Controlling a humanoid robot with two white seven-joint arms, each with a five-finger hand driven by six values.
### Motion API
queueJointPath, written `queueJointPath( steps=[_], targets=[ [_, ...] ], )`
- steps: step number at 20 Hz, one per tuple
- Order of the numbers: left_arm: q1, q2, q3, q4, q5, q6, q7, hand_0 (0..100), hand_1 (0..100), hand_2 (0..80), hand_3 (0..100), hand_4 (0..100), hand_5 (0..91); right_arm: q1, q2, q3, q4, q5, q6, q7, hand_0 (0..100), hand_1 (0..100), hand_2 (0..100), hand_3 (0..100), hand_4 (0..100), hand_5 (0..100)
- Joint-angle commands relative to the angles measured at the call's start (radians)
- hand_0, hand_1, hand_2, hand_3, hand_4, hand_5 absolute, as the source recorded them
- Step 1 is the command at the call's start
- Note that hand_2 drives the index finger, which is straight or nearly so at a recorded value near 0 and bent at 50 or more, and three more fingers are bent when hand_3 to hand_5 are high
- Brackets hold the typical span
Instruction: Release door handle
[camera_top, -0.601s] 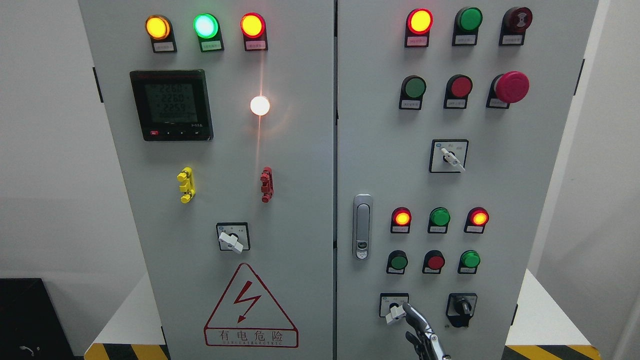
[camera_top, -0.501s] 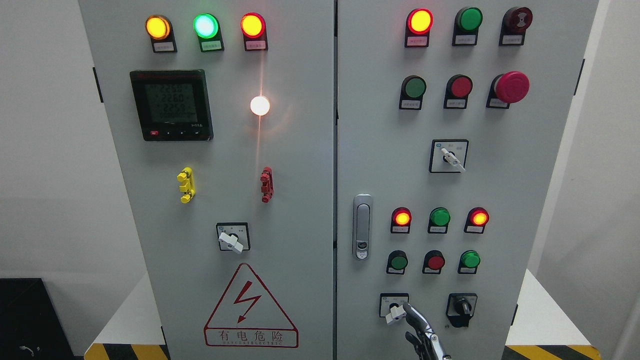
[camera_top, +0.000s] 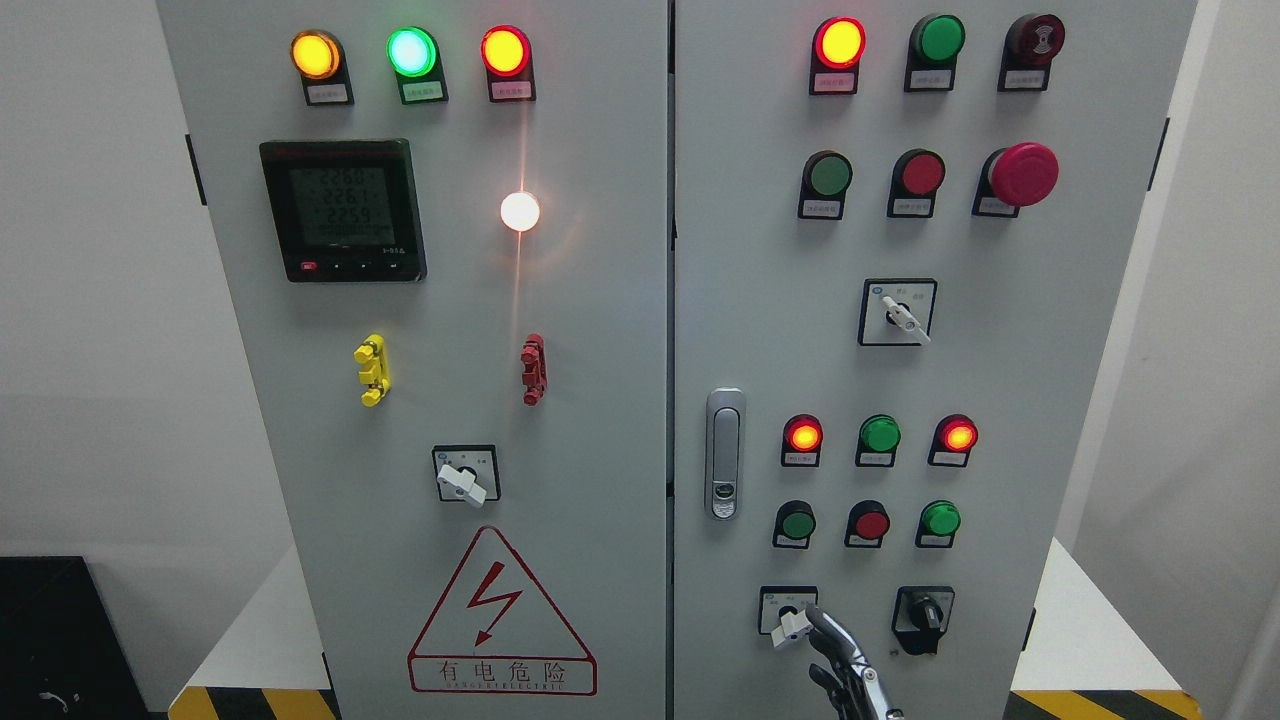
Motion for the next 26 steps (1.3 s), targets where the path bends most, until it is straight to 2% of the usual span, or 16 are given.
queueJointPath(
  steps=[1, 3, 4, 6, 8, 10, 11, 15, 18, 26],
  targets=[
    [0.0, 0.0, 0.0, 0.0, 0.0, 0.0, -0.001, 12, 56, 0.0, 0, 0, 0.0, -0.002, -0.003, 0.001, -0.009, 0.002, 0.002, 0.001, 45, 25, 0, 16, 27, 30],
    [0.0, 0.0, 0.0, 0.0, 0.0, 0.0, -0.001, 12, 56, 0.0, 0, 0, 0.0, -0.004, -0.003, 0.001, -0.015, 0.002, 0.04, 0.001, 45, 25, 0, 27, 43, 46],
    [0.0, 0.0, 0.0, 0.0, 0.0, 0.0, -0.001, 12, 56, 0.0, 0, 0, 0.0, -0.005, -0.003, 0.0, -0.027, 0.003, 0.061, 0.0, 45, 24, 0, 37, 51, 55],
    [0.0, 0.0, 0.0, 0.0, 0.0, 0.0, -0.001, 12, 56, 0.0, 0, 0, 0.0, -0.019, -0.001, 0.001, -0.027, 0.015, 0.068, -0.002, 45, 25, 0, 64, 70, 77],
    [0.0, 0.0, 0.0, 0.0, 0.0, 0.0, -0.001, 12, 56, 0.0, 0, 0, 0.0, -0.033, 0.003, 0.0, -0.027, 0.038, 0.068, -0.007, 45, 27, 0, 73, 80, 87],
    [0.0, 0.0, 0.0, 0.0, 0.0, 0.0, -0.001, 12, 56, 0.0, 0, 0, 0.0, -0.039, 0.003, -0.004, -0.027, 0.112, 0.066, -0.007, 46, 30, 0, 77, 83, 92],
    [0.0, 0.0, 0.0, 0.0, 0.0, 0.0, -0.001, 12, 56, 0.0, 0, 0, 0.0, -0.042, 0.003, -0.005, -0.027, 0.153, 0.065, -0.007, 46, 33, 0, 80, 87, 98],
    [0.0, 0.0, 0.0, 0.0, 0.0, 0.0, -0.001, 12, 56, 0.0, 0, 0, 0.0, -0.076, 0.009, -0.007, -0.027, 0.288, 0.065, -0.008, 43, 40, 0, 93, 100, 100],
    [0.0, 0.0, 0.0, 0.0, 0.0, 0.0, -0.001, 12, 56, 0.0, 0, 0, 0.0, -0.091, 0.011, -0.007, -0.027, 0.382, 0.063, -0.01, 42, 42, 0, 97, 100, 100],
    [0.0, 0.0, 0.0, 0.0, 0.0, 0.0, -0.001, 12, 56, 0.0, 0, 0, 0.0, -0.122, 0.017, 0.001, -0.022, 0.61, 0.069, -0.007, 42, 41, 0, 99, 100, 100]
  ],
)
